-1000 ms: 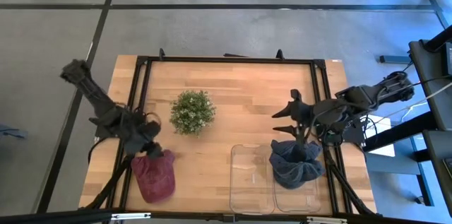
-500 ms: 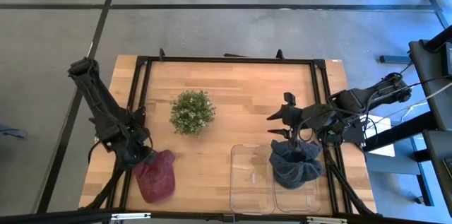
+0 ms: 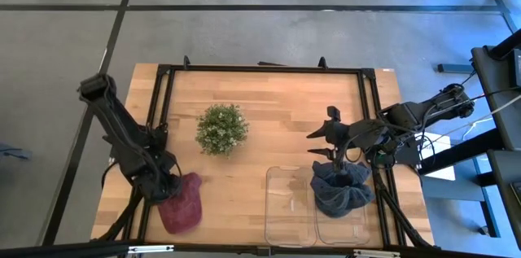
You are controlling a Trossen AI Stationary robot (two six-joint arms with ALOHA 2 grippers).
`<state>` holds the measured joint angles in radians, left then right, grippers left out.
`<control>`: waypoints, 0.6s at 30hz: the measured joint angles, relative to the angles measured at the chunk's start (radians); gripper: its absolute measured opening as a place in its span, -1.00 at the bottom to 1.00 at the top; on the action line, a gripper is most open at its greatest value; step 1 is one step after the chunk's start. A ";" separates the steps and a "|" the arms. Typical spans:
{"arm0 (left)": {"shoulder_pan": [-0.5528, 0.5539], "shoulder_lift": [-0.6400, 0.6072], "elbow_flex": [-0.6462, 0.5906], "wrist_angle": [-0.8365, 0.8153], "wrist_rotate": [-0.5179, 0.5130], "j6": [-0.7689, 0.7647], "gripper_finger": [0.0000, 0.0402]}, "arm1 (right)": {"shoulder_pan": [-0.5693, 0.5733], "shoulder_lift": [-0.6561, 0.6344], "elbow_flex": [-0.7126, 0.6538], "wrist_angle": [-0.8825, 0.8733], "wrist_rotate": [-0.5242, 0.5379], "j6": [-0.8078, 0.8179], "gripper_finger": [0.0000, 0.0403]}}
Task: Pick & Place hat
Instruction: Put the red cap into the left transparent bin
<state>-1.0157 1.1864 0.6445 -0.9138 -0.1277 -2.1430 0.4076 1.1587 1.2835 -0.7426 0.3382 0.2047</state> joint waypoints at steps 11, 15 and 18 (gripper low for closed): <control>0.001 0.146 0.000 0.026 0.001 -0.050 -0.32 | 0.000 0.000 0.000 0.008 0.000 -0.001 -0.06; 0.002 0.196 0.000 0.028 0.039 -0.071 -0.32 | 0.000 0.000 0.000 0.009 0.000 -0.003 -0.06; 0.002 0.233 0.000 0.037 0.048 -0.062 -0.32 | 0.000 0.000 0.000 0.009 0.000 -0.009 -0.06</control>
<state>-1.0138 1.4190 0.6441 -0.8772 -0.0795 -2.2050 0.4076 1.1584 1.2835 -0.7332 0.3386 0.1959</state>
